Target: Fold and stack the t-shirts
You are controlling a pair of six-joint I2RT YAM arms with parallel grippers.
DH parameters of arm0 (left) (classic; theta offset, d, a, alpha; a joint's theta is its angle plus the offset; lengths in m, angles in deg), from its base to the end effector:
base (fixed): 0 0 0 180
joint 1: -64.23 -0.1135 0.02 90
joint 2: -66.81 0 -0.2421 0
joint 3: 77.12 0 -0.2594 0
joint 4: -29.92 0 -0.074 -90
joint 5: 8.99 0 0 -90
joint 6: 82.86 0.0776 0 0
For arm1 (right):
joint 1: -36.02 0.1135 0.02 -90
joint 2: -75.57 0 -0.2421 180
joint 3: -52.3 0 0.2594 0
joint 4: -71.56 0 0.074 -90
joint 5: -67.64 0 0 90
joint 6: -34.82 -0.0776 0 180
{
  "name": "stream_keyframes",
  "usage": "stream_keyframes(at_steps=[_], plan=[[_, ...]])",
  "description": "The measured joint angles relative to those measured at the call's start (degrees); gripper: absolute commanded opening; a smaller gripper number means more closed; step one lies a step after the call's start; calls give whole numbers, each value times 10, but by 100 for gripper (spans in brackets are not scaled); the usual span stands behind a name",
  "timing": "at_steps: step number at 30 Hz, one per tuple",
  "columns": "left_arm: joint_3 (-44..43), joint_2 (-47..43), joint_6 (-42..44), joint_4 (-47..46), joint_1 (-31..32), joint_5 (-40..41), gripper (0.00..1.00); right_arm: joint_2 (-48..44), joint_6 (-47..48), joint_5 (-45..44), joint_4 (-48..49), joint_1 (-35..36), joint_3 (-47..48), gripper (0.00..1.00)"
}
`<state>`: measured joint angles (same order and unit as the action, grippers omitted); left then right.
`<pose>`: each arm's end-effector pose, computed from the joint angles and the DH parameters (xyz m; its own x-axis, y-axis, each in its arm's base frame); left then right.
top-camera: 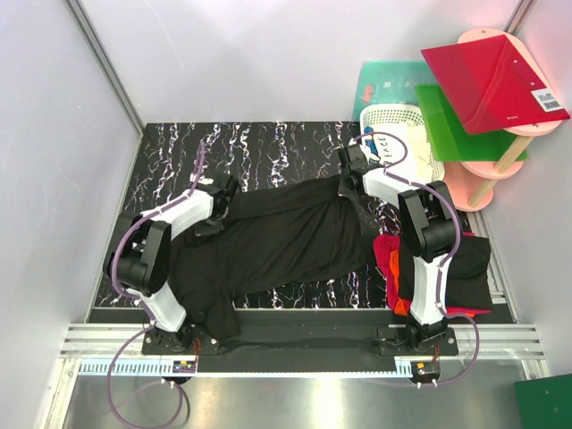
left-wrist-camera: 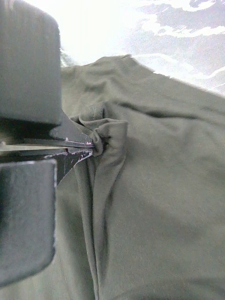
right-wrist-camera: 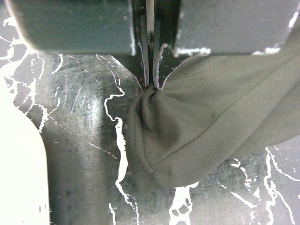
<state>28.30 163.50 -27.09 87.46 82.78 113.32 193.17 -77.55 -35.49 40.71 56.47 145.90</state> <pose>0.3105 -0.0604 0.1190 -0.8711 -0.2092 -0.4443 -0.3776 0.8638 0.3337 0.4327 0.1425 0.1002 -0.7913 0.1005 -0.6031 0.0902 0.9948 0.0474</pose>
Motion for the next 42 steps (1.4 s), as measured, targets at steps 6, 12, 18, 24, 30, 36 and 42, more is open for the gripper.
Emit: stream_keyframes(at_steps=[6,12,18,24,30,36,42], plan=[[14,5,-9,13,48,4,36,0,-5,-14,-5,1,0,10],[16,-11,-19,16,157,21,99,-1,-5,-19,-8,1,0,37],[24,-90,-34,25,162,71,99,-21,10,-23,-17,0,-18,69],[-23,-115,-10,7,112,111,0,-93,26,-13,11,0,-64,27],[-152,20,42,-24,14,79,0,-121,31,28,74,0,-57,0],[-282,172,66,-14,-15,28,0,-80,32,83,80,0,-17,0],[-296,212,68,18,-23,-9,0,-27,31,104,45,0,19,0]])
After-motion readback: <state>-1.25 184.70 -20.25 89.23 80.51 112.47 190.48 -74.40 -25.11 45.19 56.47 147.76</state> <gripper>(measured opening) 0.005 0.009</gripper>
